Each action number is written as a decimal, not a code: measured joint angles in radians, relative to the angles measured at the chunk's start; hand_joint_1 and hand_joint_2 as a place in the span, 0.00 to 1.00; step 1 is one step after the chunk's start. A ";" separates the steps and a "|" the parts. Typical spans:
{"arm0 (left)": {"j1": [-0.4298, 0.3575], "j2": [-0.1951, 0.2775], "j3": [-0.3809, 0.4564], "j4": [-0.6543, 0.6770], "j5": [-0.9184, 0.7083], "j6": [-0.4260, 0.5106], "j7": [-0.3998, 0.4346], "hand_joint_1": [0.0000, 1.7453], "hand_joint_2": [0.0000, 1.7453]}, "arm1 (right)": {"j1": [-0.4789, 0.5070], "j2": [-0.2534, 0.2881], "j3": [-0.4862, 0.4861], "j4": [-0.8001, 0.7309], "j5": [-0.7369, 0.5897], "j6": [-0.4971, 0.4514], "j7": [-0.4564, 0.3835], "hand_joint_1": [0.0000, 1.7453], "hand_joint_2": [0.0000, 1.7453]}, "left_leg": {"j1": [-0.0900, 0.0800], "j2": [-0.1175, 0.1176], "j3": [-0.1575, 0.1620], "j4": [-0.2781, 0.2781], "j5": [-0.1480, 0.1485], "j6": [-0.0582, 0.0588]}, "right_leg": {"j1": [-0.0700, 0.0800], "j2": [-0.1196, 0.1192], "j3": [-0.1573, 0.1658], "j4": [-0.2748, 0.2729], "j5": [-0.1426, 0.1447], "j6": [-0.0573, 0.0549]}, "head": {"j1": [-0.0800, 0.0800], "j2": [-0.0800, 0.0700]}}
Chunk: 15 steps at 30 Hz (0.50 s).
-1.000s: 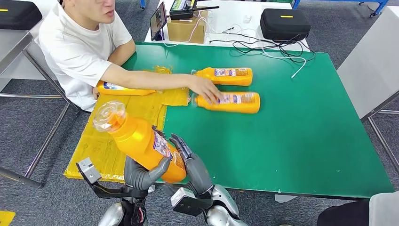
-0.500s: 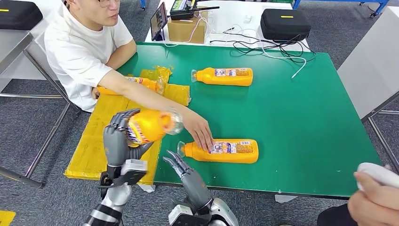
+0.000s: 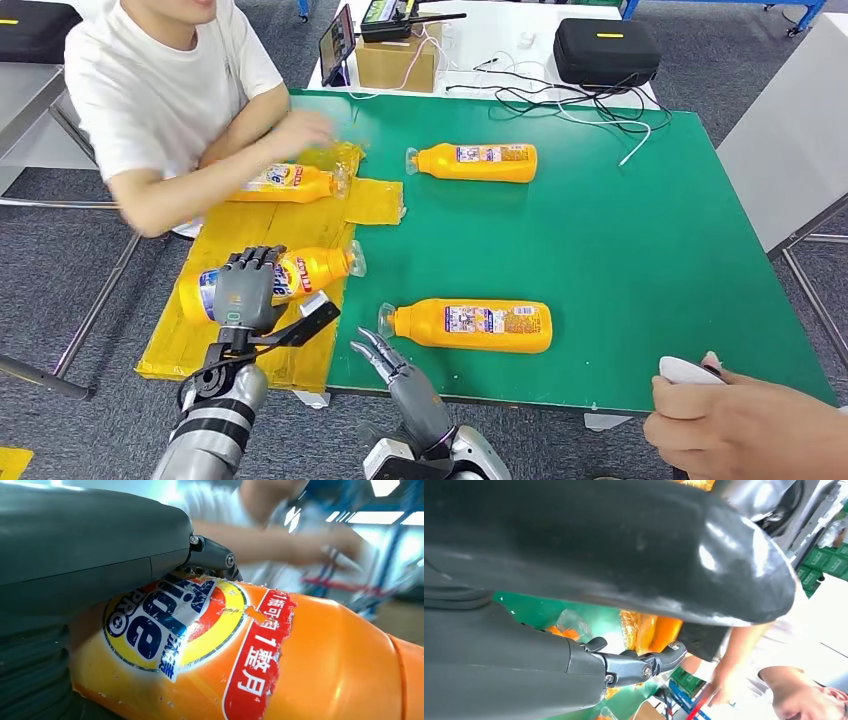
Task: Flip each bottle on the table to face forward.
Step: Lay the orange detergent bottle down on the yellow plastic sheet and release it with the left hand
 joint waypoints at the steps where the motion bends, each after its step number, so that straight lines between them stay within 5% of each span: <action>1: -0.016 0.008 -0.002 0.039 -0.004 0.000 0.028 1.00 1.00 | 0.000 0.001 -0.003 0.000 0.002 0.002 0.001 0.00 0.00 | 0.000 0.000 0.000 0.000 0.000 0.000 | 0.000 0.000 0.000 0.000 0.000 0.000 | 0.000 0.000; 3: -0.046 0.023 -0.006 0.116 0.002 0.000 0.063 1.00 1.00 | 0.000 0.003 -0.009 0.000 0.006 0.003 0.002 0.00 0.00 | 0.000 0.000 0.000 0.000 0.000 0.000 | 0.000 0.000 0.000 0.000 0.000 0.000 | 0.000 0.000; 7: -0.096 0.041 -0.011 0.239 0.081 -0.003 0.063 1.00 0.00 | 0.000 0.008 -0.024 0.002 0.009 0.002 0.004 0.00 0.00 | 0.000 0.000 0.000 0.000 0.000 0.000 | 0.000 0.000 0.000 0.000 0.000 0.000 | 0.000 0.000; 9: -0.116 0.045 -0.011 0.276 0.151 -0.011 0.033 0.97 0.00 | 0.001 0.010 -0.032 0.002 0.013 0.000 0.005 0.00 0.00 | 0.000 -0.001 0.000 0.000 0.000 0.000 | 0.000 -0.001 0.001 0.000 0.000 0.000 | 0.000 0.000; 13: -0.144 0.051 -0.018 0.322 0.217 -0.059 0.007 0.12 0.00 | 0.001 0.012 -0.047 0.003 0.017 -0.003 0.006 0.00 0.00 | -0.001 -0.003 0.001 0.000 0.000 0.000 | -0.001 -0.004 0.002 0.000 0.000 0.000 | 0.000 0.000; 15: -0.156 0.056 -0.032 0.337 0.236 -0.113 0.001 0.00 0.00 | 0.001 0.014 -0.055 0.005 0.017 -0.003 0.005 0.00 0.00 | -0.001 -0.005 0.002 0.000 0.001 0.000 | -0.001 -0.005 0.004 0.000 0.000 0.000 | 0.000 0.000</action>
